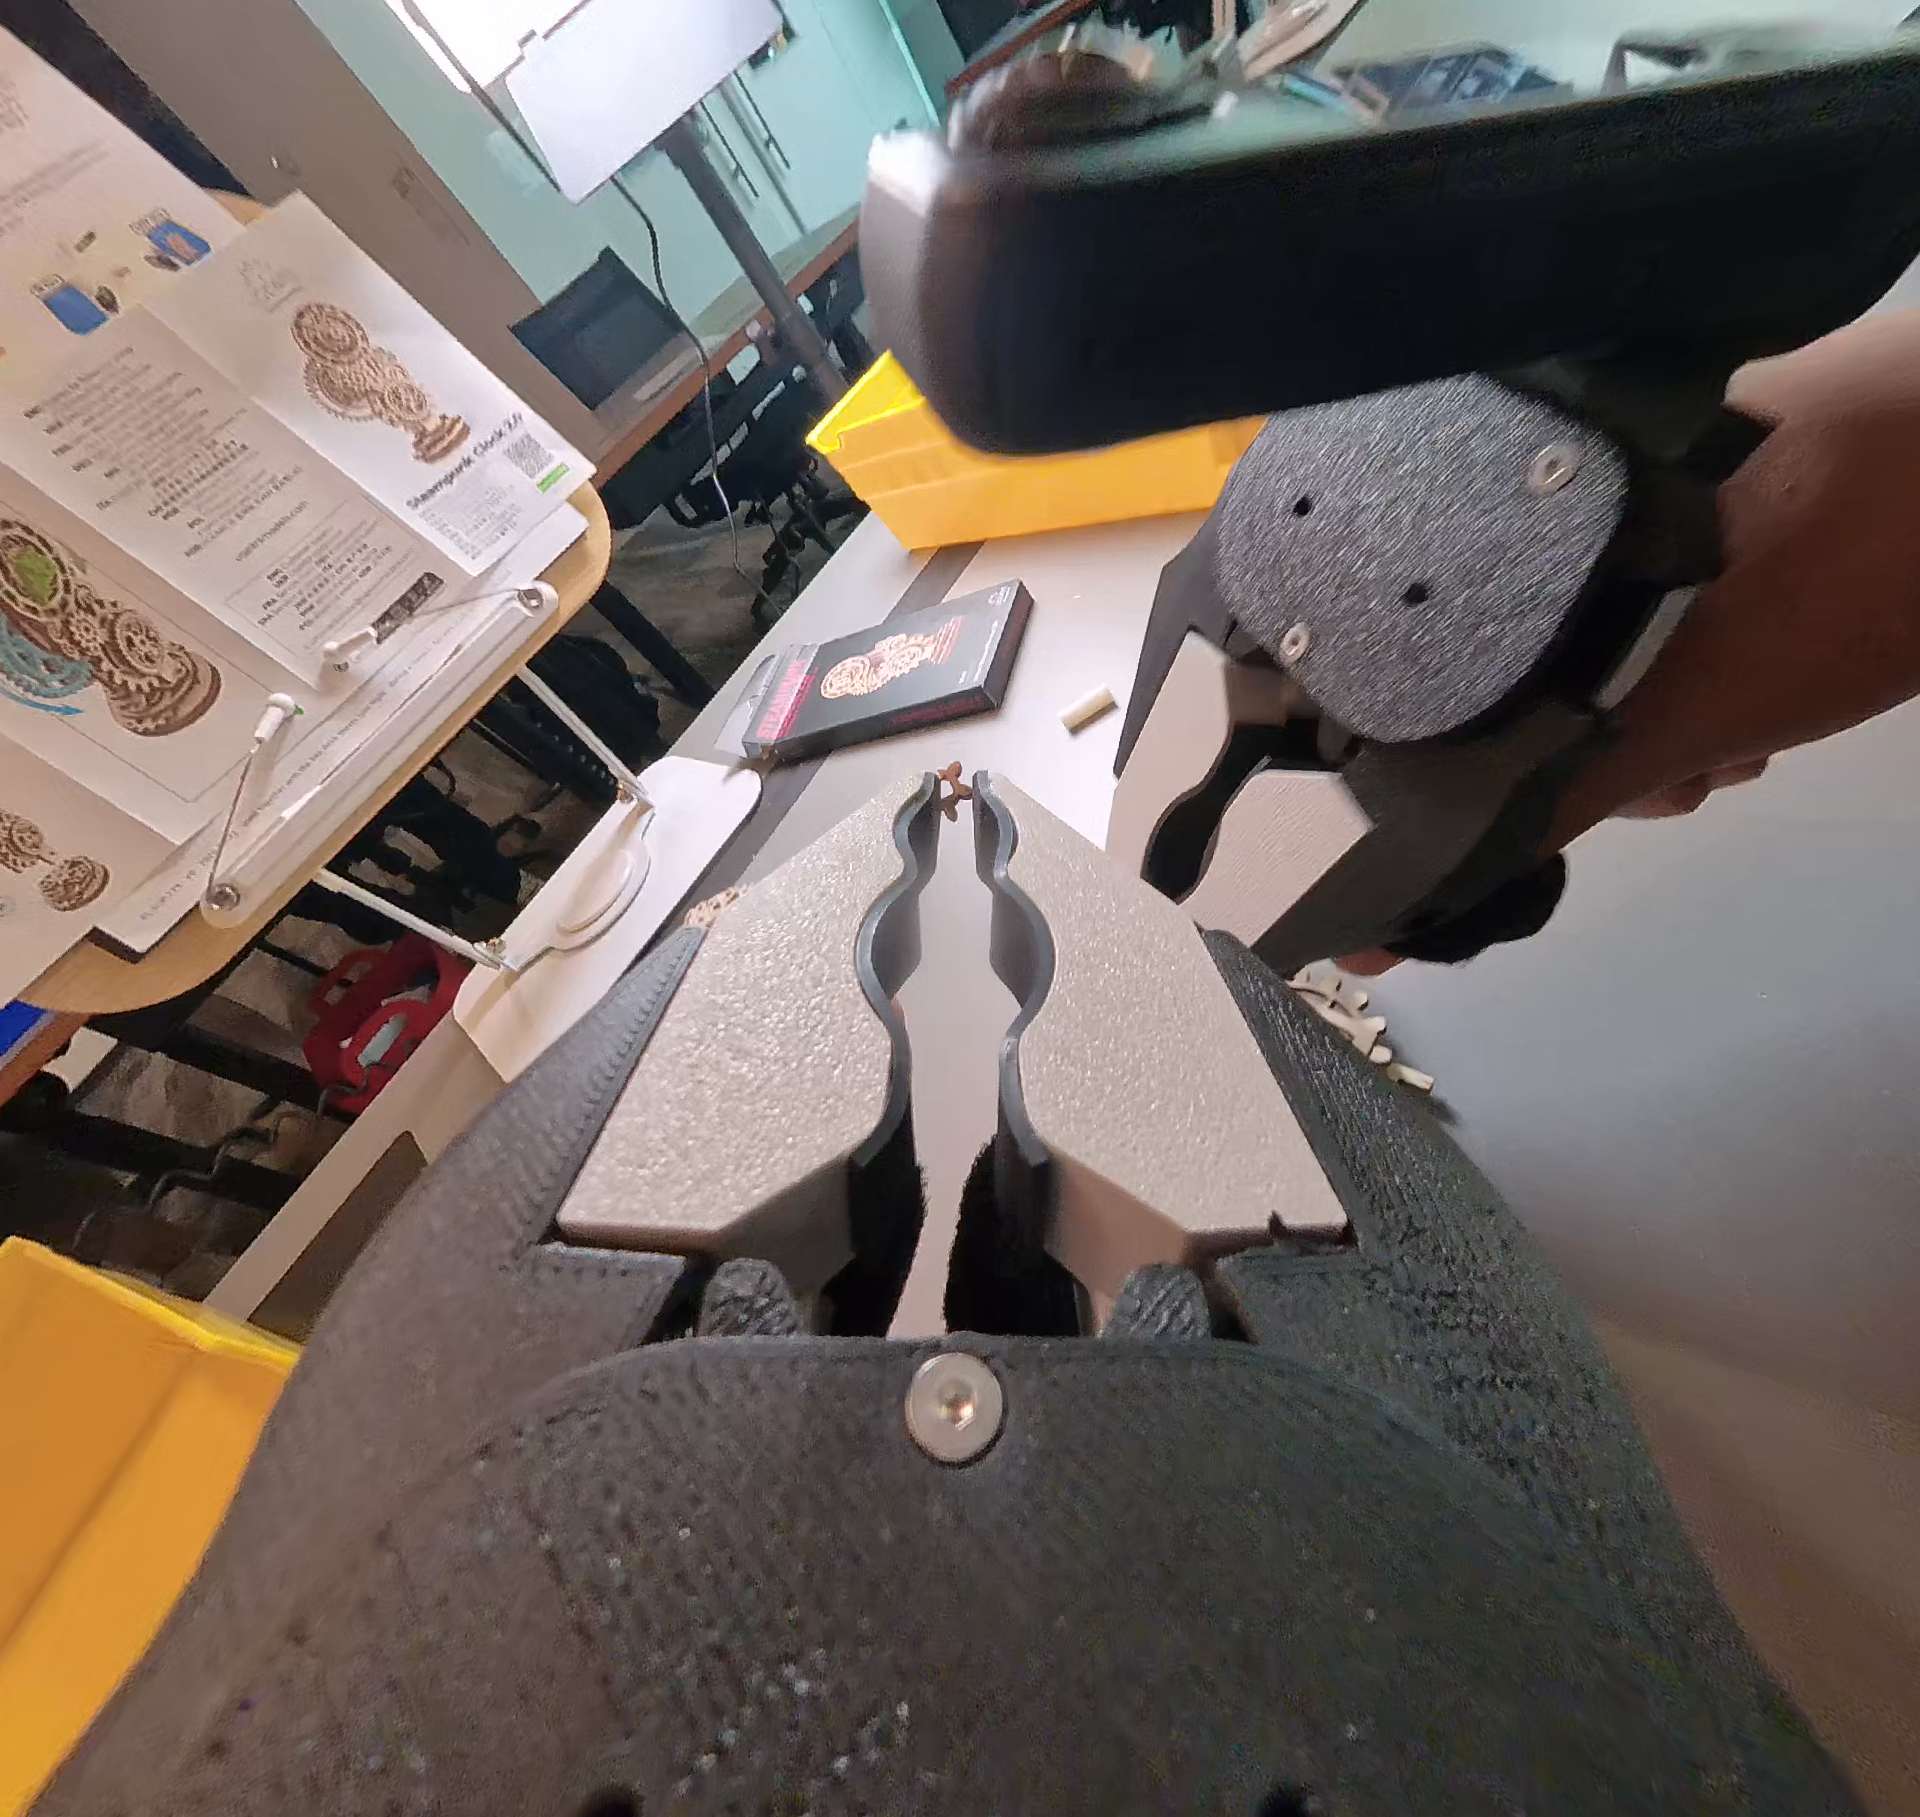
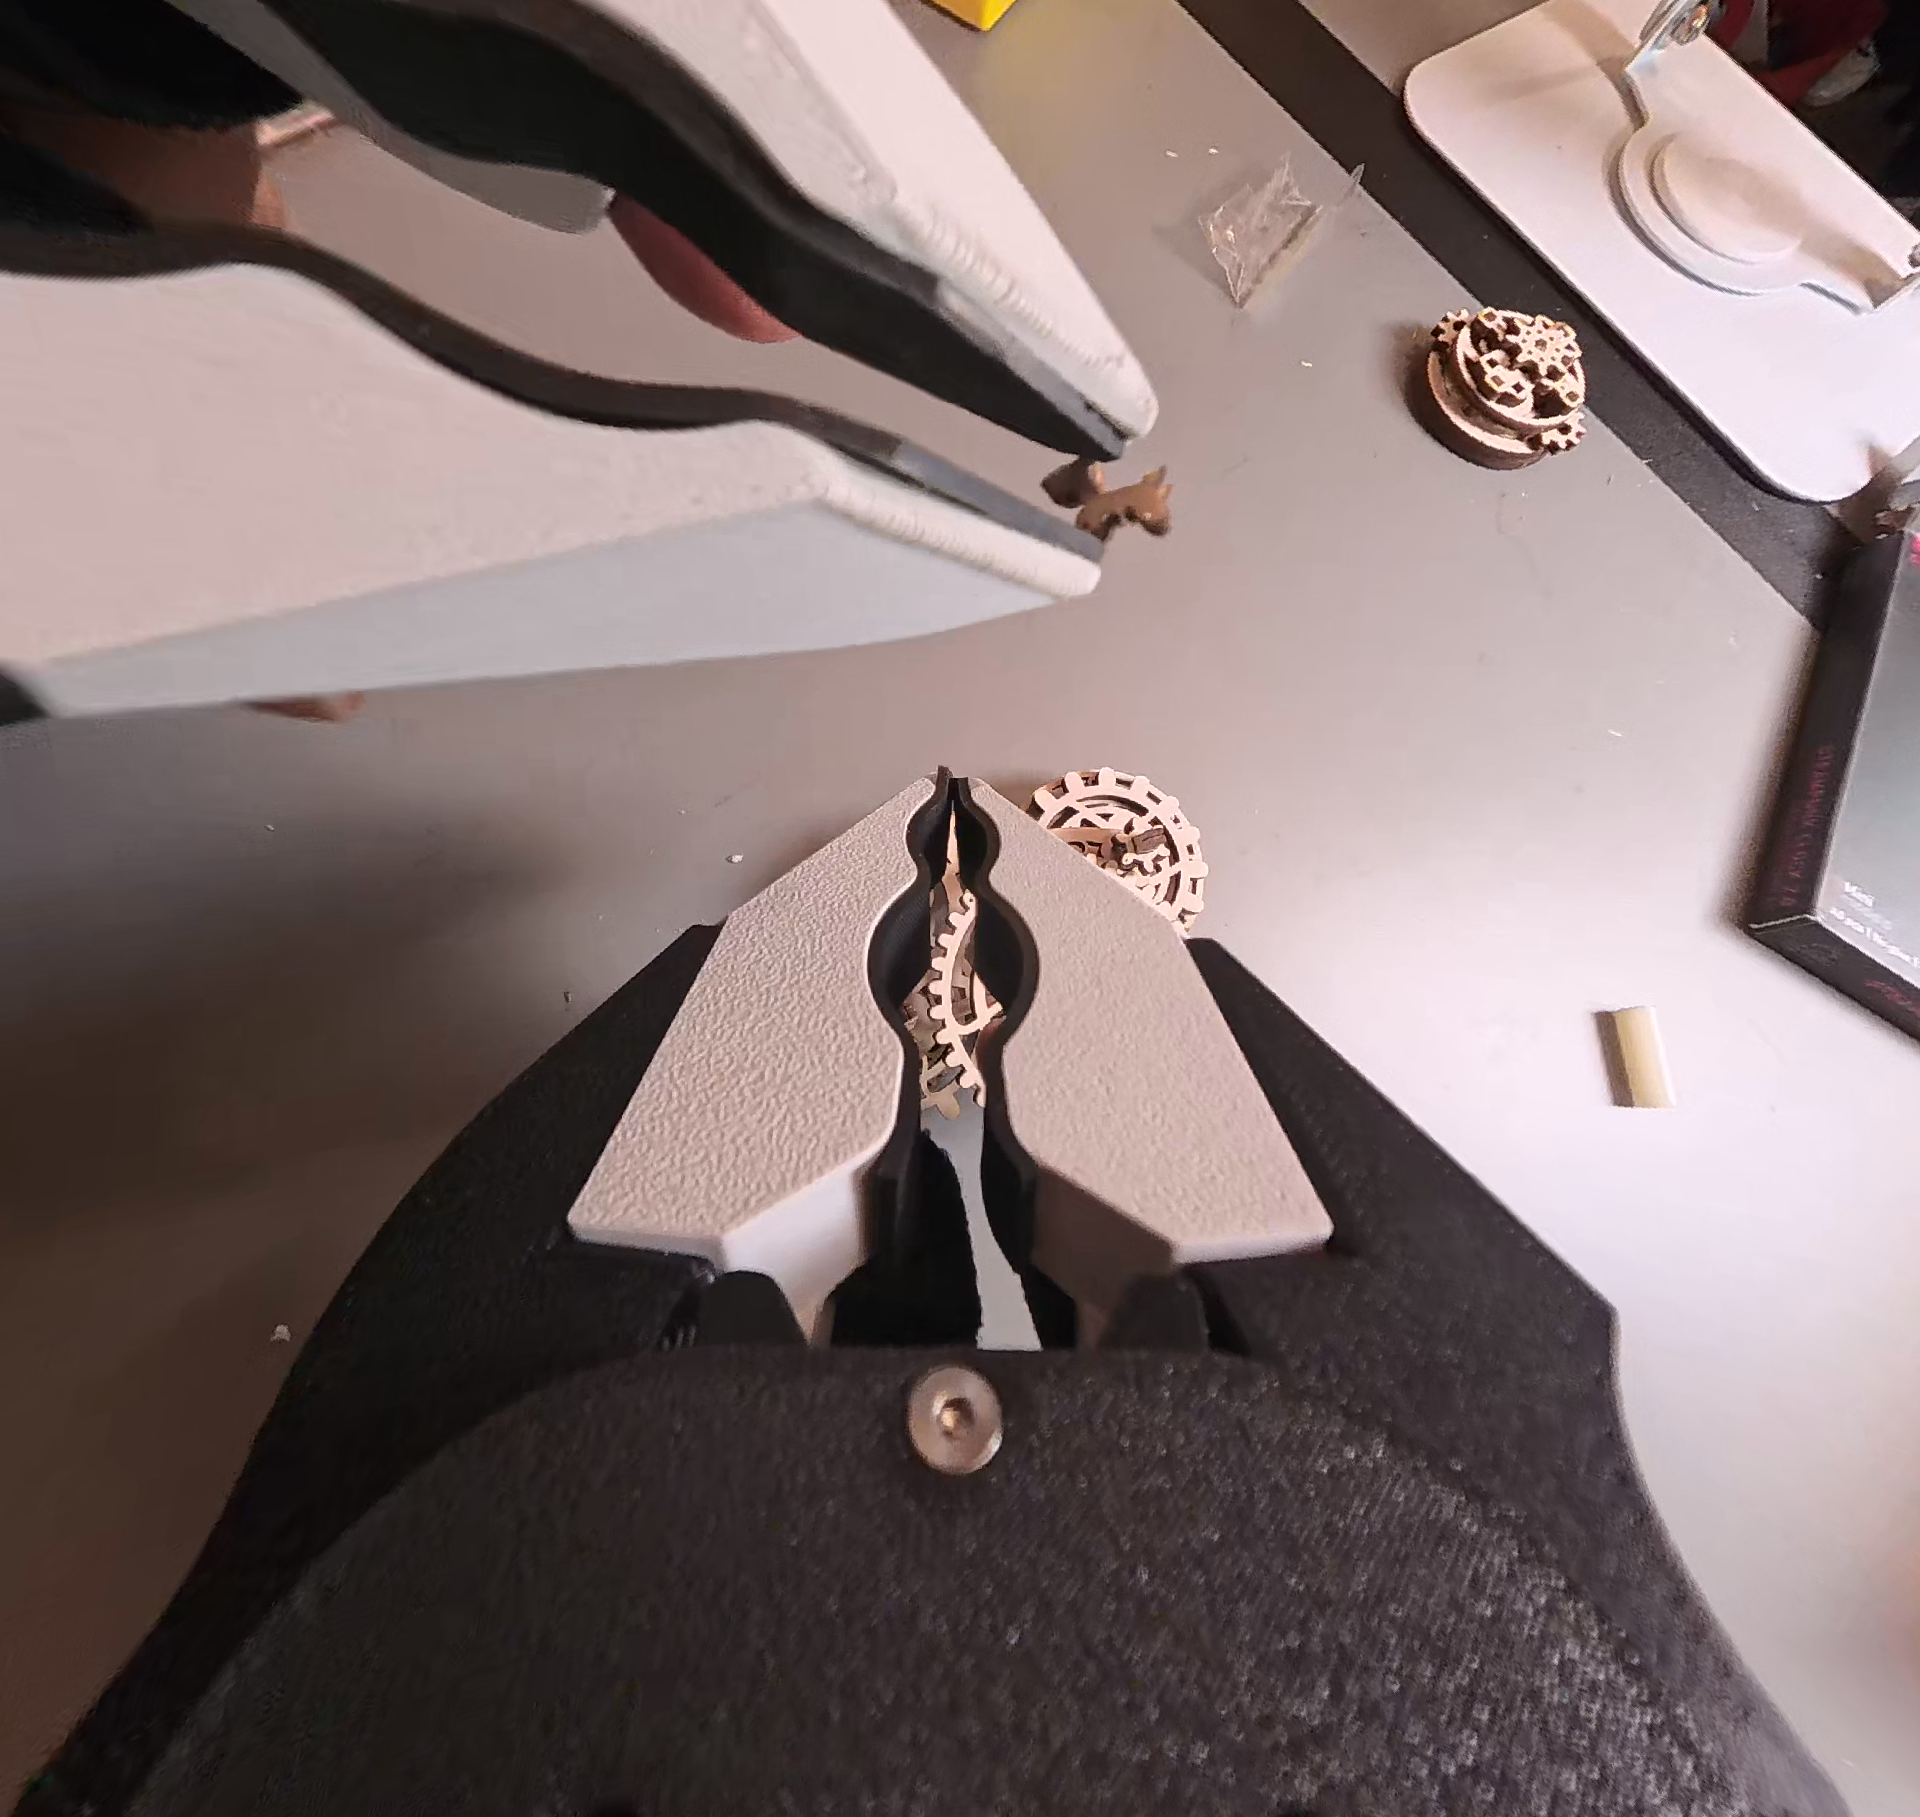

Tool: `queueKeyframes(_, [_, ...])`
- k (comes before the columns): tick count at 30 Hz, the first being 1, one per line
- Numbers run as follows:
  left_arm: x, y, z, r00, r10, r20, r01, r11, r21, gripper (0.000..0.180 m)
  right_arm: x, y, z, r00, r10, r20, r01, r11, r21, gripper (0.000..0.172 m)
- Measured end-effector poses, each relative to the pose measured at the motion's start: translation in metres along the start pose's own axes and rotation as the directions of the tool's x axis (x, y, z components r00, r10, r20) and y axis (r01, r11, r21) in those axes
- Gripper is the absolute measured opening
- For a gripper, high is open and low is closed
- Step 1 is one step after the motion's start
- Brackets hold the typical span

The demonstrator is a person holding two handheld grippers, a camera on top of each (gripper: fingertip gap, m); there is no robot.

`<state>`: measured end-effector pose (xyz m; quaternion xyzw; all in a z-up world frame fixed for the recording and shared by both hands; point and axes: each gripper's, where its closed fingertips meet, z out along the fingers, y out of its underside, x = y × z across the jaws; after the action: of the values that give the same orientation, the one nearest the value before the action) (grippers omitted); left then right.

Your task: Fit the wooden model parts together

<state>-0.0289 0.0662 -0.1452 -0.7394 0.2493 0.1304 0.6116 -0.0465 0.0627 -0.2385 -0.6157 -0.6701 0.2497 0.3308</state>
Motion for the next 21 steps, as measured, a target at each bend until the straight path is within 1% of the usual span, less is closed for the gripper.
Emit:
queueKeyframes(2, [-0.004, 0.019, 0.006, 1.000, -0.022, -0.009, 0.022, 0.998, -0.063, 0.005, 0.005, 0.001, -0.004, 1.000, -0.006, -0.008, 0.006, 1.000, 0.004, 0.002])
queueKeyframes(6, [-0.008, 0.067, 0.021, 0.984, -0.164, -0.066, 0.149, 0.972, -0.184, 0.005, 0.032, 0.011, -0.029, 0.998, 0.048, -0.036, -0.047, 0.999, 0.026, 0.011])
queueKeyframes(8, [-0.004, 0.087, 0.027, 0.964, -0.245, -0.099, 0.218, 0.950, -0.224, 0.005, 0.038, 0.025, -0.040, 0.995, 0.097, -0.016, -0.097, 0.995, 0.000, 0.023])
queueKeyframes(10, [0.006, 0.097, 0.031, 0.935, -0.317, -0.157, 0.273, 0.929, -0.252, 0.005, 0.033, 0.045, -0.044, 0.991, 0.132, -0.002, -0.131, 0.990, -0.060, 0.040])
queueKeyframes(13, [0.011, 0.110, 0.035, 0.928, -0.333, -0.168, 0.278, 0.918, -0.282, 0.005, 0.011, 0.065, -0.037, 0.985, 0.173, -0.009, -0.173, 0.978, -0.113, 0.058])
queueKeyframes(16, [0.016, 0.115, 0.036, 0.927, -0.329, -0.178, 0.268, 0.917, -0.295, 0.005, -0.010, 0.073, -0.018, 0.986, 0.155, -0.068, -0.164, 0.974, -0.158, 0.061])
queueKeyframes(18, [0.018, 0.116, 0.036, 0.929, -0.321, -0.182, 0.259, 0.919, -0.298, 0.005, -0.014, 0.076, -0.008, 0.984, 0.149, -0.101, -0.166, 0.970, -0.178, 0.061])
queueKeyframes(21, [0.019, 0.120, 0.032, 0.929, -0.325, -0.179, 0.262, 0.916, -0.303, 0.005, -0.001, 0.078, -0.010, 0.983, 0.110, -0.145, -0.138, 0.971, -0.194, 0.049])
